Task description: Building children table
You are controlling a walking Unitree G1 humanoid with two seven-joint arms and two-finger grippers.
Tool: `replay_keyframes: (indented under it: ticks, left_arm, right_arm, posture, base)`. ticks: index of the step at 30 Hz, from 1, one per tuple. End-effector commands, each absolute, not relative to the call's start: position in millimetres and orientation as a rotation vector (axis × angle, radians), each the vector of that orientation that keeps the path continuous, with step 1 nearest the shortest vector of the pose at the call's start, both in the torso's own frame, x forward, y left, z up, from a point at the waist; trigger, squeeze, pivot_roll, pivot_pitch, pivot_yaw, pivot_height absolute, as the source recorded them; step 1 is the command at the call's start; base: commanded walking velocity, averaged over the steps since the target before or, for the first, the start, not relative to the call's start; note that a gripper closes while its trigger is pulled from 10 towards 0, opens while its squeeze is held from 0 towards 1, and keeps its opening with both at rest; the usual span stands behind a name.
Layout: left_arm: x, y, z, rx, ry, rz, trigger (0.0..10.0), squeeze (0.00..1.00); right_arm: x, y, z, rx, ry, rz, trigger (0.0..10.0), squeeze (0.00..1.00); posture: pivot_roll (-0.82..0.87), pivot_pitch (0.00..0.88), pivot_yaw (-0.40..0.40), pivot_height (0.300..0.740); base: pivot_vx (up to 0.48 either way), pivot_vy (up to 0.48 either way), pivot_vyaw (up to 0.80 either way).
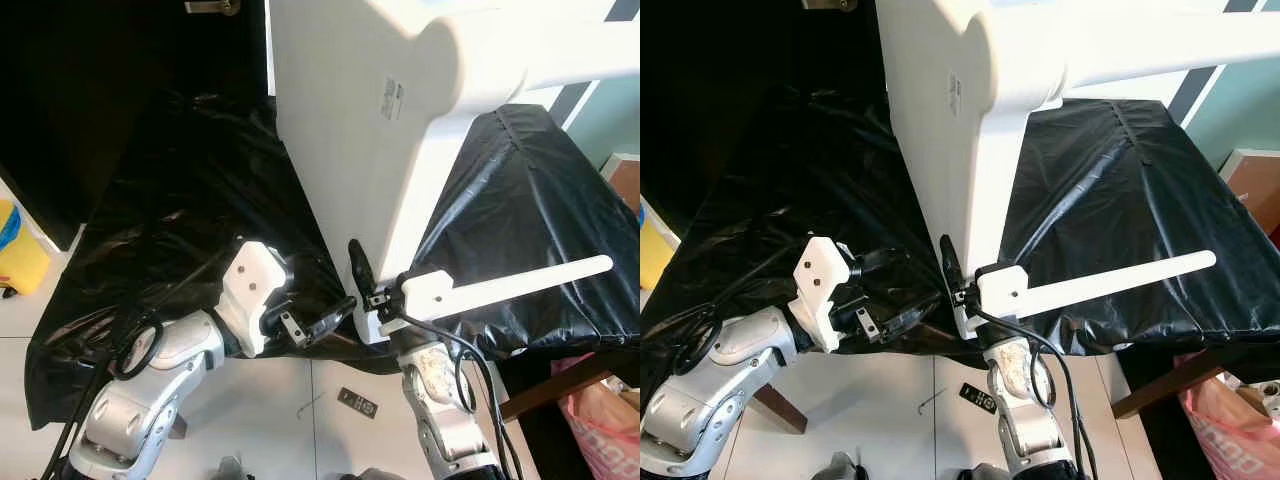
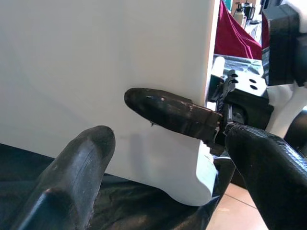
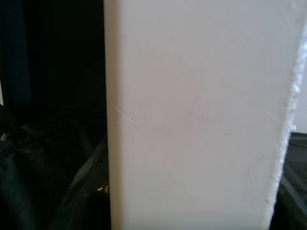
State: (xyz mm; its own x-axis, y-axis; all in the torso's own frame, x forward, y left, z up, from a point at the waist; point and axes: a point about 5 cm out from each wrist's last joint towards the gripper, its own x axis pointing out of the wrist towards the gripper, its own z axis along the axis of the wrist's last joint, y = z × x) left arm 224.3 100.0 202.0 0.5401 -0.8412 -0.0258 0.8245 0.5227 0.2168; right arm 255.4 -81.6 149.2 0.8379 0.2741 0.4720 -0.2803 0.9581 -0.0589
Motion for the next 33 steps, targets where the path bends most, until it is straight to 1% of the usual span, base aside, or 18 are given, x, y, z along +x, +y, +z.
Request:
replay_keyframes:
  ticks: [1, 10, 14, 16, 17, 18, 21, 25, 29, 30, 32, 33]
  left_arm:
    - [223, 99, 203, 0.212, -0.082, -1.015, 10.0, 0.00]
    - [224, 98, 203, 0.207, -0.082, -1.015, 10.0, 0.00]
    - [224, 97, 203, 0.206, -0.083, -1.014, 10.0, 0.00]
    - [224, 97, 203, 0.206, -0.083, -1.014, 10.0, 0.00]
    - [223, 97, 203, 0.206, -0.084, -1.011, 10.0, 0.00]
    - [222, 97, 203, 0.207, -0.083, -1.006, 10.0, 0.00]
    - [221, 97, 203, 0.207, -0.084, -0.999, 10.0, 0.00]
    - [220, 98, 203, 0.203, -0.082, -0.991, 10.0, 0.00]
    - [220, 99, 203, 0.202, -0.081, -0.989, 10.0, 0.00]
    - [219, 99, 203, 0.203, -0.080, -0.988, 10.0, 0.00]
    - [219, 99, 203, 0.203, -0.080, -0.988, 10.0, 0.00]
    - [219, 98, 202, 0.201, -0.080, -0.988, 10.0, 0.00]
  right_arm:
    - [259, -79, 148, 0.020, -0.477, 0.290, 10.0, 0.00]
    - [287, -71, 152, 0.040, -0.468, 0.260, 10.0, 0.00]
    - [296, -67, 156, 0.058, -0.467, 0.248, 10.0, 0.00]
    - [296, -67, 156, 0.058, -0.467, 0.248, 10.0, 0.00]
    - [300, -64, 157, 0.078, -0.458, 0.252, 10.0, 0.47]
    - [302, -62, 158, 0.095, -0.449, 0.256, 10.0, 1.00]
    - [303, -60, 157, 0.114, -0.441, 0.256, 10.0, 1.00]
    - [295, -63, 158, 0.095, -0.466, 0.240, 10.0, 1.00]
    - [293, -65, 157, 0.097, -0.465, 0.240, 10.0, 1.00]
    - [287, -70, 156, 0.087, -0.471, 0.226, 10.0, 1.00]
    - [285, -72, 155, 0.084, -0.473, 0.222, 10.0, 1.00]
    - [281, -76, 154, 0.076, -0.467, 0.218, 10.0, 0.53]
  posture:
    - [0.12, 0.074, -0.056, 0.740]
    - [0.12, 0.083, -0.057, 0.740]
    - [0.12, 0.082, -0.061, 0.740]
    - [0.12, 0.082, -0.061, 0.740]
    - [0.13, 0.084, -0.066, 0.740]
    - [0.14, 0.086, -0.072, 0.740]
    - [0.14, 0.087, -0.074, 0.740]
    - [0.14, 0.094, -0.079, 0.740]
    - [0.14, 0.096, -0.079, 0.740]
    - [0.13, 0.099, -0.079, 0.740]
    - [0.13, 0.099, -0.079, 0.740]
    - [0.13, 0.101, -0.079, 0.740]
  base:
    - [0.000, 0.000, 0.00]
    - [0.000, 0.000, 0.00]
    - [0.000, 0.000, 0.00]
    - [0.000, 0.000, 0.00]
    - [0.000, 0.000, 0.00]
    - [0.000, 0.000, 0.00]
    - [0.000, 0.000, 0.00]
    - [0.000, 0.000, 0.00]
    - [0.000, 0.000, 0.00]
    - [0.000, 0.000, 0.00]
    - [0.000, 0.000, 0.00]
    - [0.000, 0.000, 0.00]
